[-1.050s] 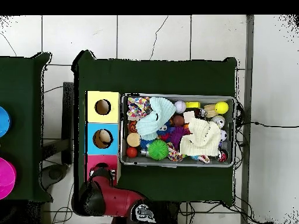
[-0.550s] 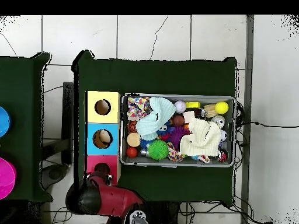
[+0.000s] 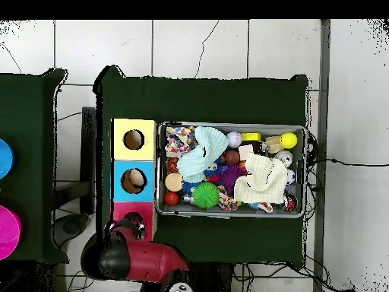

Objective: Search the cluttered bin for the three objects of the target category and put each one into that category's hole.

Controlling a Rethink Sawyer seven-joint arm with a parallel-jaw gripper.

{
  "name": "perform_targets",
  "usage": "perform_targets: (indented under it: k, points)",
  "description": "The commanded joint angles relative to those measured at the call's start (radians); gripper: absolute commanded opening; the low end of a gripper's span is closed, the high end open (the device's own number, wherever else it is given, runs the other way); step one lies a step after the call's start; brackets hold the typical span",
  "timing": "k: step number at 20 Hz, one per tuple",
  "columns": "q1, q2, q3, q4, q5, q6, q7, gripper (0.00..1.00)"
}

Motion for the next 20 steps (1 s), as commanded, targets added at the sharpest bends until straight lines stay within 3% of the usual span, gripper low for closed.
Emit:
perform_targets:
  k: [1, 8, 20]
  points:
    - [0.004, -0.053, -0.044, -0.136, 0.04, 0.164, 0.199, 0.0]
    - [0.017, -0.081, -0.114, -0.222, -0.015, 0.306, 0.157, 0.0]
    - [-0.085, -0.114, -0.118, -0.317, -0.16, 0.447, 0.028, 0.0]
